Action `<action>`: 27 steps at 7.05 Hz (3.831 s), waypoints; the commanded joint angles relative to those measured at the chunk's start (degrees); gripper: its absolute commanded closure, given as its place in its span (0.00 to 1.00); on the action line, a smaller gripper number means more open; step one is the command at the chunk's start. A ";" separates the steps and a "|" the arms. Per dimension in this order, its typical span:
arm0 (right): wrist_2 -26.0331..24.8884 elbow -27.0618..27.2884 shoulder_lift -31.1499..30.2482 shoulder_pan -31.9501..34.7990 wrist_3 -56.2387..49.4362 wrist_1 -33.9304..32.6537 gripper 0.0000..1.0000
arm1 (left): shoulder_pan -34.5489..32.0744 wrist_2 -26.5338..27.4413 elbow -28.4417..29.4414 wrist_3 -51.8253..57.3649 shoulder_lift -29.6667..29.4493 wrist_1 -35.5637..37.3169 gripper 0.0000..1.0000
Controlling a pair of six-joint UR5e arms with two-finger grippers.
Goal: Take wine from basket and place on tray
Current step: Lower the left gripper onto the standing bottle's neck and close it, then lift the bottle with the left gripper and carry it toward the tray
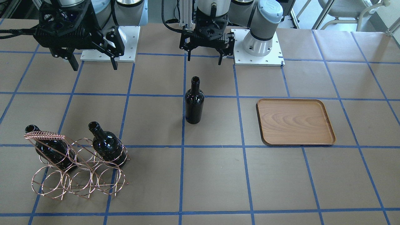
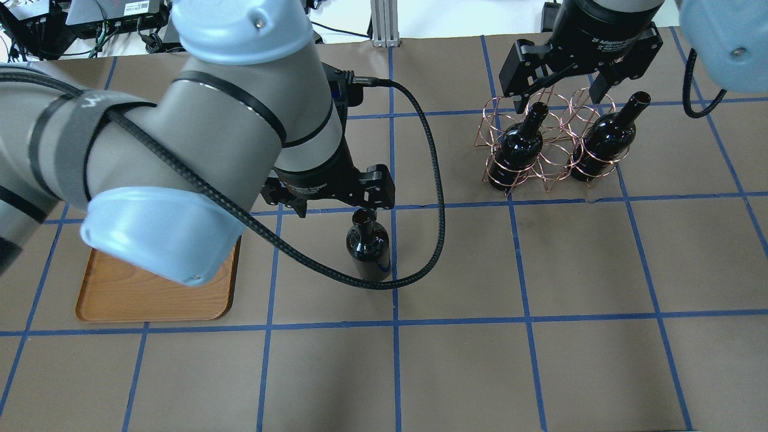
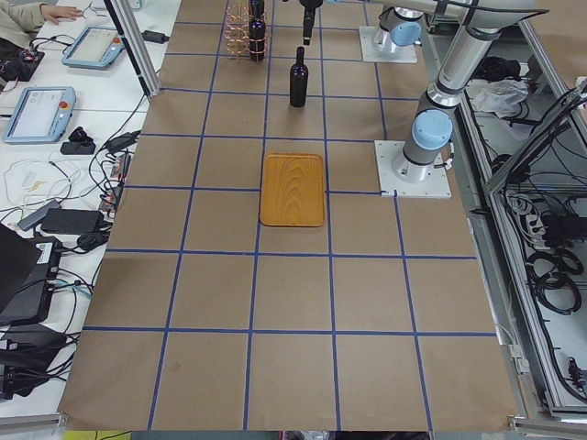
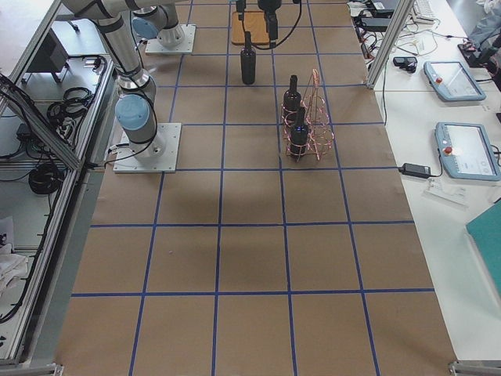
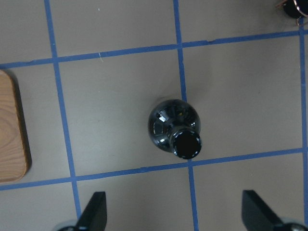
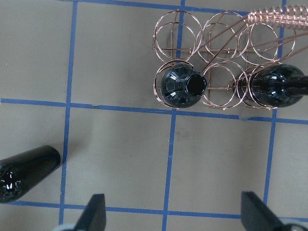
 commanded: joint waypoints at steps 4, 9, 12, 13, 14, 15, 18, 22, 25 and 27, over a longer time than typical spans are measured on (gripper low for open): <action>0.19 0.03 -0.36 0.30 0.07 -1.47 0.00 | -1.70 -0.14 -4.03 0.99 -7.14 6.41 0.00; 0.19 0.03 -0.36 0.30 -0.10 -1.29 0.00 | -1.61 -0.06 -3.95 4.24 -7.41 6.58 0.92; 0.19 0.03 -0.36 0.30 -0.10 -1.38 0.00 | -1.61 0.30 -3.51 3.98 -7.24 6.59 1.00; 0.19 0.03 -0.36 0.30 -0.10 -1.38 0.00 | -1.53 -0.05 -3.42 3.10 -7.06 6.41 0.38; 0.19 0.03 -0.27 0.30 -0.10 -1.38 0.00 | -1.53 -0.14 -3.42 2.92 -7.06 5.80 0.00; 0.10 0.03 -0.27 0.30 -0.10 -1.47 0.00 | -1.53 -0.14 -3.42 2.92 -7.06 5.62 0.00; 0.19 0.03 -0.36 0.39 -0.19 -1.56 0.00 | -1.18 -0.06 -2.98 3.01 -7.06 7.45 0.00; 0.19 0.03 -0.36 0.39 -0.19 -1.56 0.00 | -1.17 0.03 -3.94 2.92 -7.94 9.93 0.04; 0.19 0.03 -0.27 0.48 -0.10 -1.47 0.00 | -1.17 -0.32 -3.86 3.09 -8.03 8.34 0.65; 0.19 0.03 -0.27 0.48 -0.10 -1.47 0.00 | -1.17 -2.15 -3.24 2.92 -8.12 8.78 1.00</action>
